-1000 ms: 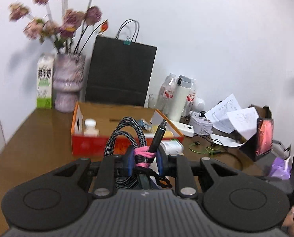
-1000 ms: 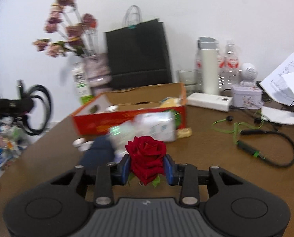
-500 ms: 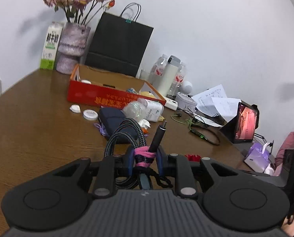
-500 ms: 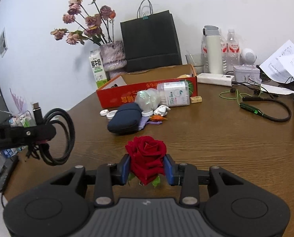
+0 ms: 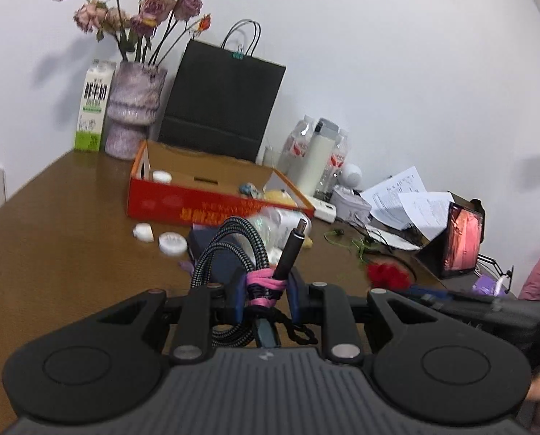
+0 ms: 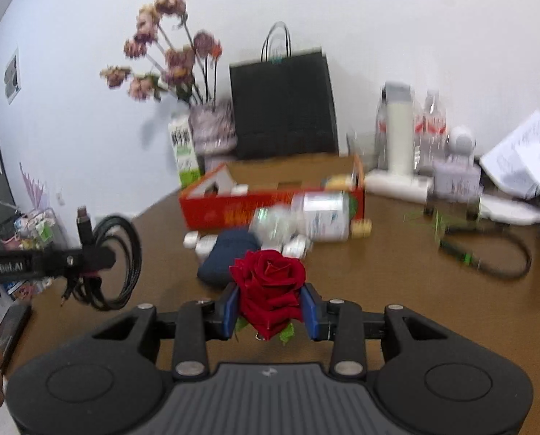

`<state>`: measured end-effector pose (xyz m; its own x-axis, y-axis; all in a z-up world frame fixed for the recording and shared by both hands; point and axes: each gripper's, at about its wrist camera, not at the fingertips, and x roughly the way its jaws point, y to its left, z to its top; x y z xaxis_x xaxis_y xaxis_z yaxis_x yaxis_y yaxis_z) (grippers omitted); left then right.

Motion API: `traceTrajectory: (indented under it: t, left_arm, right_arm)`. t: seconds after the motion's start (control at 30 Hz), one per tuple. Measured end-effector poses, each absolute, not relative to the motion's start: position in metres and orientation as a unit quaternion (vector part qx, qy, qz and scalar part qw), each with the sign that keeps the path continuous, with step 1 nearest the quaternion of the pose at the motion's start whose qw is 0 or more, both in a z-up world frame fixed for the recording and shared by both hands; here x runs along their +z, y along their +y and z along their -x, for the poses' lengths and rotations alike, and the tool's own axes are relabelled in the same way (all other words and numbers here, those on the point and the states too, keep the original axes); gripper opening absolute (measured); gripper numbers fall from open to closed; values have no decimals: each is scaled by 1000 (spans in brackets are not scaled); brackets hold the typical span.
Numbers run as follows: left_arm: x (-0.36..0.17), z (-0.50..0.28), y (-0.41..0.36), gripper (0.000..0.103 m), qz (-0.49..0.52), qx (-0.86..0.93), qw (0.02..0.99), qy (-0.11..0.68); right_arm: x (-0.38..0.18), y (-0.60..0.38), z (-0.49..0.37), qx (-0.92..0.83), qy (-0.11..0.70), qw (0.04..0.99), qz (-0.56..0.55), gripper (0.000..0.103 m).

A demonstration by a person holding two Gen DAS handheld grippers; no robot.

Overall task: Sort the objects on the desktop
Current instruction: 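Carry the cable and rose into the box and open both tools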

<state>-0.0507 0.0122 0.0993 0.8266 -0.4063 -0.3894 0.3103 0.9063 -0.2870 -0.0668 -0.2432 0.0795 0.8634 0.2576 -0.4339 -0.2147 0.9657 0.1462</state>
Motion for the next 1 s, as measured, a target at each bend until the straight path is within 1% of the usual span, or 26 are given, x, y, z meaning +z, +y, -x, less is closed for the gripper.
traceTrajectory:
  t: [0.2, 0.3, 0.53, 0.67, 0.8, 0.87, 1.0]
  left_arm:
    - [124, -5, 16, 23, 92, -186, 955, 213]
    - [129, -37, 18, 23, 101, -175, 954, 220]
    - [139, -97, 14, 23, 97, -171, 954, 227]
    - [145, -155, -1, 23, 63, -161, 953, 247]
    - [143, -235, -23, 23, 10, -154, 943, 294]
    - [131, -281, -35, 23, -12, -148, 929, 338]
    - [101, -361, -42, 23, -5, -134, 897, 422]
  right_arm:
    - [118, -249, 20, 129, 209, 969, -24, 35]
    - [130, -248, -6, 130, 198, 971, -10, 35]
    - [137, -241, -78, 135, 211, 968, 2, 35]
    - [142, -234, -137, 134, 228, 964, 39, 35]
    - [141, -230, -224, 132, 274, 951, 52, 35]
    - [131, -226, -275, 134, 314, 938, 55, 35]
    - [96, -217, -359, 139, 391, 909, 42, 35]
